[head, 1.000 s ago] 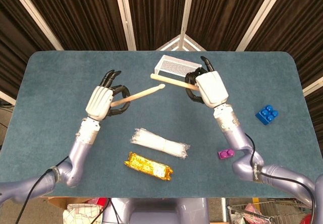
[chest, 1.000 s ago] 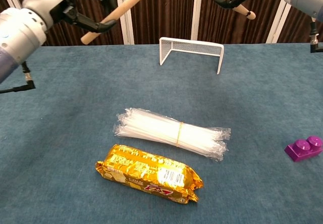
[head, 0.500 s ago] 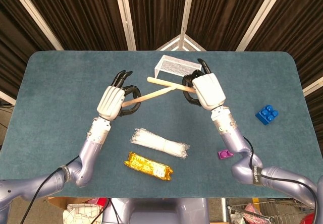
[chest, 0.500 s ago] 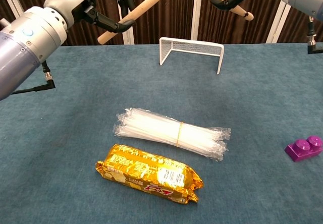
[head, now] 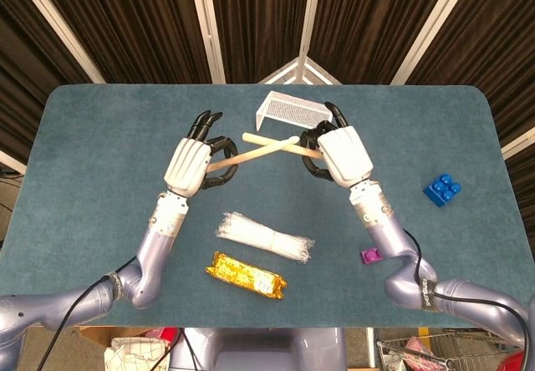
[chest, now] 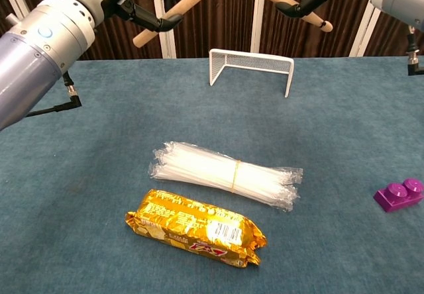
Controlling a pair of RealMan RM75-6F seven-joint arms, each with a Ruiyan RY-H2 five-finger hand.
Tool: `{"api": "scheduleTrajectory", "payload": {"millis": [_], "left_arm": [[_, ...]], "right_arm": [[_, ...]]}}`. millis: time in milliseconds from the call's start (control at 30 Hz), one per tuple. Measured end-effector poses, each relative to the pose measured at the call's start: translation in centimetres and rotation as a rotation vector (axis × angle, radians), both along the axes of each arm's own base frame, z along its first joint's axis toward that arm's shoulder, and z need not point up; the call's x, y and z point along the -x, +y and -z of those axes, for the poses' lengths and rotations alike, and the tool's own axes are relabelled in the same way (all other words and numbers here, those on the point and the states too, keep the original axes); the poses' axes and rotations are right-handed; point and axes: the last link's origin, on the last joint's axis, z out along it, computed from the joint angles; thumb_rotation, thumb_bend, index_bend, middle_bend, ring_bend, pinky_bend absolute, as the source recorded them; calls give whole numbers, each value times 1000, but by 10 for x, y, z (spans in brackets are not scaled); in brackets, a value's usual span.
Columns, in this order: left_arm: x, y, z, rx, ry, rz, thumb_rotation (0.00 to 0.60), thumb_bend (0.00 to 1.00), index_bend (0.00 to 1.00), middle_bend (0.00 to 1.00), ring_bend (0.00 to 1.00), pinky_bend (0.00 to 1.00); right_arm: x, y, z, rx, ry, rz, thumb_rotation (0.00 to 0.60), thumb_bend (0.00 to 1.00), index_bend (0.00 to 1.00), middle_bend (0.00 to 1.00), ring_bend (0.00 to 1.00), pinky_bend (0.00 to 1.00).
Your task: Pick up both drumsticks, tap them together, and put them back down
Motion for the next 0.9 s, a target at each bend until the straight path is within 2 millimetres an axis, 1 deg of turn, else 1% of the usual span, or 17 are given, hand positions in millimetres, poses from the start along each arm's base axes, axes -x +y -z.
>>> {"api": "scheduleTrajectory", "payload": {"millis": [167,300,400,467,500,633,800,833,900], "left_arm": [[1,-4,4,16,18,8,600,527,591,592,94,0],[4,-4,3,19,33,15,600,527,591,592,94,0],[10,-6,1,27,50,21,600,527,590,592,94,0],[19,-9,-1,27,83,30,600,527,590,592,94,0],[24,-11,-2,27,100,32,600,527,590,592,94,0],[61,-16,-12,25,214,20,600,527,584,589,94,0],[103,-15,-24,-13,364,3,600,527,579,583,94,0],[113,-14,-28,-23,399,-4,600,527,577,581,94,0],[128,-12,-33,-33,442,-18,600,527,573,575,94,0]], "right_arm": [[2,0,-1,2,-1,6,600,461,718,618,398,79],[5,-2,-4,10,3,13,600,461,719,618,398,78],[9,-3,-6,18,13,17,600,461,719,618,398,78],[13,-4,-7,27,28,21,600,461,719,618,398,78],[16,-5,-8,31,35,23,600,461,719,618,398,79],[31,-7,-8,48,84,26,600,464,719,618,398,79],[54,-6,-4,63,177,10,600,466,719,618,398,79],[59,-6,-2,61,187,9,600,466,719,618,398,79],[68,-5,3,54,208,9,600,466,719,618,398,79]]}}
